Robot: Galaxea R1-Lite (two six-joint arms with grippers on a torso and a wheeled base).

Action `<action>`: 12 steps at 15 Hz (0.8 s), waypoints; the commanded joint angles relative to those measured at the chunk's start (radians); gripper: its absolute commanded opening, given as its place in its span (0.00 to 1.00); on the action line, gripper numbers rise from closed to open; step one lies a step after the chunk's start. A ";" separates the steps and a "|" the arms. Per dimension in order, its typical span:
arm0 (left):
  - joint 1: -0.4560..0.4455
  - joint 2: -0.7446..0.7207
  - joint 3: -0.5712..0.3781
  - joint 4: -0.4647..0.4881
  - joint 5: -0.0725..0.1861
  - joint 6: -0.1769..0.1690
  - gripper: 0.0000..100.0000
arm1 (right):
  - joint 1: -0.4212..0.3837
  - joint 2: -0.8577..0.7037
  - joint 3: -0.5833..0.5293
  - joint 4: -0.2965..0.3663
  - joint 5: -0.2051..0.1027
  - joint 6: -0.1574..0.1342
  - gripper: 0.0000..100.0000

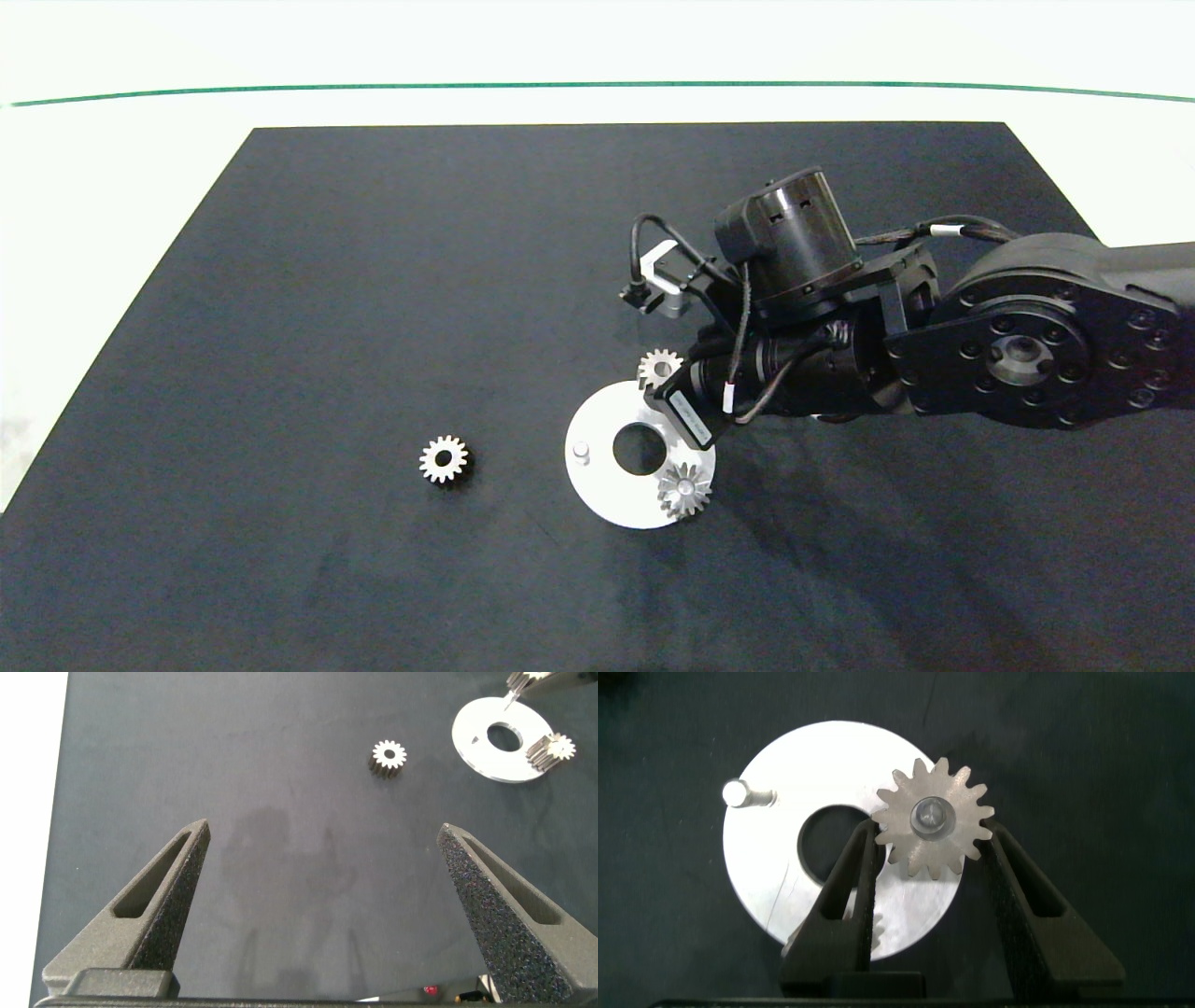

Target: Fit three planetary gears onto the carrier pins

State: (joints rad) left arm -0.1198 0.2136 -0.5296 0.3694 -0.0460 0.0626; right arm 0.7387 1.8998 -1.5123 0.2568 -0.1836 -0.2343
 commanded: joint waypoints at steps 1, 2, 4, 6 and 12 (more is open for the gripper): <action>-0.001 0.000 -0.001 0.002 0.000 0.000 1.00 | -0.001 0.019 -0.002 -0.013 -0.002 -0.008 0.16; -0.001 0.000 -0.001 0.002 0.000 0.000 1.00 | -0.002 0.021 0.000 -0.014 -0.002 -0.008 0.16; -0.001 0.000 -0.001 0.002 0.000 0.000 1.00 | -0.004 0.021 0.001 -0.014 -0.002 -0.008 0.16; -0.001 0.000 -0.001 0.002 0.000 0.000 1.00 | -0.005 0.021 0.003 -0.013 -0.002 -0.008 0.16; -0.001 -0.002 -0.003 0.000 0.000 0.000 1.00 | -0.005 0.024 0.006 -0.014 -0.002 -0.008 0.16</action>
State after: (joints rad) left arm -0.1211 0.2130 -0.5323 0.3683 -0.0460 0.0623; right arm 0.7330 1.9204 -1.5081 0.2419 -0.1847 -0.2404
